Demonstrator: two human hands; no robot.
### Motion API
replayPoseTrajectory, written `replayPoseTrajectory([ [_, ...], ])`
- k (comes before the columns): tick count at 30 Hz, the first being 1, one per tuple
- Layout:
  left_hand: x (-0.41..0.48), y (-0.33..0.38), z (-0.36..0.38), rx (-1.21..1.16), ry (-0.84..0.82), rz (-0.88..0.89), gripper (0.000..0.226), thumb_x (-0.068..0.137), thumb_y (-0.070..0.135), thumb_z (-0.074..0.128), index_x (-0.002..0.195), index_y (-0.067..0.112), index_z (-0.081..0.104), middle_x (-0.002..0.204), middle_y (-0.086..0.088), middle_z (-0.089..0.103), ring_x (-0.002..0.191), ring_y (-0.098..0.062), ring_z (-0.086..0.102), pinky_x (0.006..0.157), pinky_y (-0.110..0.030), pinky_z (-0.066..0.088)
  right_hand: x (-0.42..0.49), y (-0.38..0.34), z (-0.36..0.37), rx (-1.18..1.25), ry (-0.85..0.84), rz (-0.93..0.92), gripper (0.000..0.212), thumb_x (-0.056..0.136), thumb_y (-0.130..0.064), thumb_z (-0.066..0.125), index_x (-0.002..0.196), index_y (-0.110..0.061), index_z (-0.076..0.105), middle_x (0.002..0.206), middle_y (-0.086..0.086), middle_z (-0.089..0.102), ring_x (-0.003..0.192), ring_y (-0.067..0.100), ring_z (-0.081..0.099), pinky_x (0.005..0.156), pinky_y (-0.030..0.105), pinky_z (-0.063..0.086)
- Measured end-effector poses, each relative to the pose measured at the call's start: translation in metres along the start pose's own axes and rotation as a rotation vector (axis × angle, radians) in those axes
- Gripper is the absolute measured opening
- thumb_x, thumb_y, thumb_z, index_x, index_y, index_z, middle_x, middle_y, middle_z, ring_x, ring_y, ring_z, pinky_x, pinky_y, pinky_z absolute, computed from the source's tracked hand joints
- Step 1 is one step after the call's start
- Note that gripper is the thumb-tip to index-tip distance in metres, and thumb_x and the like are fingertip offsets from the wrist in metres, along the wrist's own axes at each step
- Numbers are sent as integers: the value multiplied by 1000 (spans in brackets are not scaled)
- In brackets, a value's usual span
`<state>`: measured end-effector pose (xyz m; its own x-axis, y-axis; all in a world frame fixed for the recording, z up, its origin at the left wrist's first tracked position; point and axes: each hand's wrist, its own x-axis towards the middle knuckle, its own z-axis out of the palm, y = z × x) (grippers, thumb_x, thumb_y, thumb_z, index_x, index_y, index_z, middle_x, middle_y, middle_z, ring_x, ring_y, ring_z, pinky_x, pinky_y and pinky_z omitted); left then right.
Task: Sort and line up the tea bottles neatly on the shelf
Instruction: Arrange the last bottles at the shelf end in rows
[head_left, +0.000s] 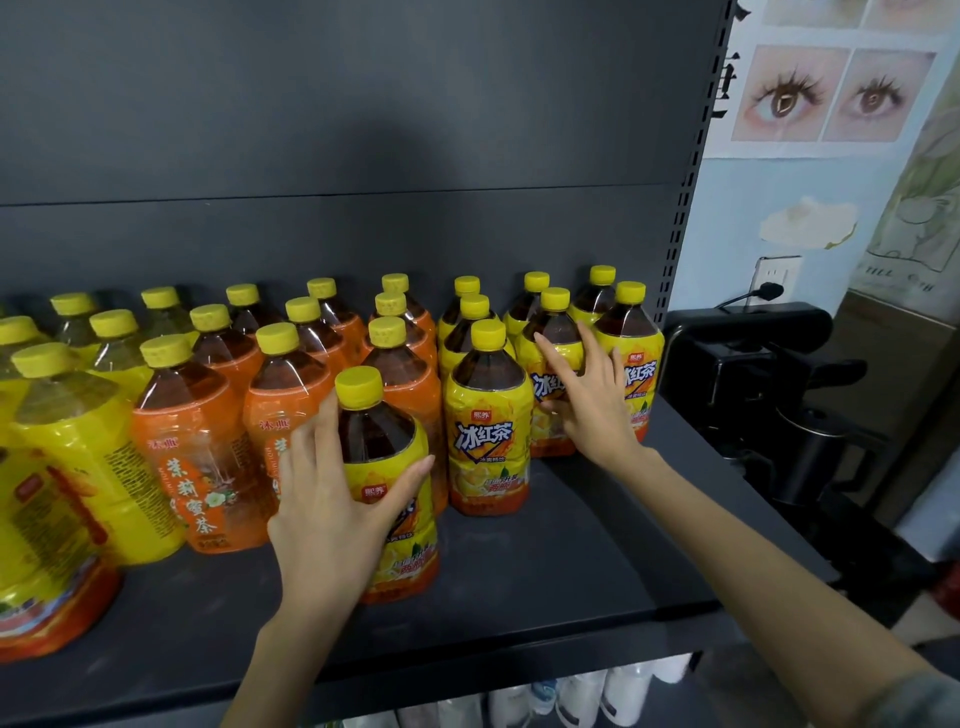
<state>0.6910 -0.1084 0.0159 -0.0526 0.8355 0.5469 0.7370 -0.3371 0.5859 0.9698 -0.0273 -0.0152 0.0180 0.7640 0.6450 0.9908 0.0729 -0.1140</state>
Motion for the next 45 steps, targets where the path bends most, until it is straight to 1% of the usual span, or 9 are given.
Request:
replayPoseTrajectory([
  [4, 0, -3, 1, 2, 7, 26, 99, 64, 71, 48, 146, 23, 23, 134, -6, 41, 123, -24, 38, 75, -49, 45, 0, 5, -10, 118, -7, -13, 68, 90, -21, 62, 148, -33, 26, 156, 15, 13, 145, 29, 9, 114, 48, -3],
  [9, 1, -5, 2, 11, 10, 32, 98, 65, 71, 50, 146, 23, 23, 133, -6, 41, 123, -24, 38, 74, -48, 46, 0, 40, -30, 242, 212, 144, 42, 90, -20, 62, 132, -21, 54, 146, 11, 34, 136, 29, 29, 108, 51, 23],
  [12, 0, -4, 2, 6, 8, 27, 98, 64, 71, 50, 146, 24, 22, 134, -6, 41, 123, -23, 38, 76, -49, 45, 2, 61, -33, 327, 181, 307, 54, 90, -27, 63, 140, -22, 43, 148, 15, 24, 138, 32, 24, 110, 51, 28],
  [16, 0, -4, 2, 4, 12, 30, 98, 64, 71, 49, 146, 22, 24, 133, -7, 42, 122, -25, 39, 75, -50, 46, -4, 63, -26, 459, 77, 333, 68, 92, -29, 60, 149, -28, 23, 153, 13, 13, 141, 29, 22, 107, 42, 32],
  [27, 0, -2, 3, 8, 7, 10, 100, 63, 71, 48, 147, 20, 25, 135, -9, 42, 124, -28, 38, 76, -54, 46, -5, 43, -12, 392, 222, 385, 64, 92, -26, 60, 148, -30, 29, 154, 15, 16, 141, 33, 22, 109, 53, 32],
  [33, 0, -2, 5, -5, 17, 15, 98, 64, 69, 50, 146, 21, 25, 134, -9, 42, 123, -28, 38, 74, -54, 45, -4, 37, -14, 345, 200, 401, 67, 93, -25, 59, 149, -30, 24, 154, 18, 14, 139, 37, 22, 109, 51, 29],
  [37, -1, -6, 6, -56, 27, 34, 97, 66, 66, 54, 147, 23, 22, 138, -9, 40, 127, -26, 37, 80, -53, 45, -5, 38, -15, 386, 124, 387, 76, 90, -29, 63, 151, -28, 17, 155, 19, 3, 144, 36, 9, 113, 50, 25],
  [42, -14, -29, 9, -298, -23, 75, 90, 69, 58, 63, 143, 43, 14, 142, 9, 27, 131, -14, 33, 91, -40, 41, -26, -8, -20, 513, 166, 379, 66, 93, -29, 59, 149, -21, 25, 156, 13, -8, 146, 27, -2, 118, 44, 15],
  [45, -23, -41, 11, -433, -52, 17, 87, 71, 67, 63, 140, 54, 11, 143, 20, 25, 130, -2, 32, 100, -36, 38, -47, -53, -30, 593, 268, 253, 51, 95, -24, 56, 142, -18, 38, 154, 10, 1, 139, 4, 5, 113, 18, 19],
])
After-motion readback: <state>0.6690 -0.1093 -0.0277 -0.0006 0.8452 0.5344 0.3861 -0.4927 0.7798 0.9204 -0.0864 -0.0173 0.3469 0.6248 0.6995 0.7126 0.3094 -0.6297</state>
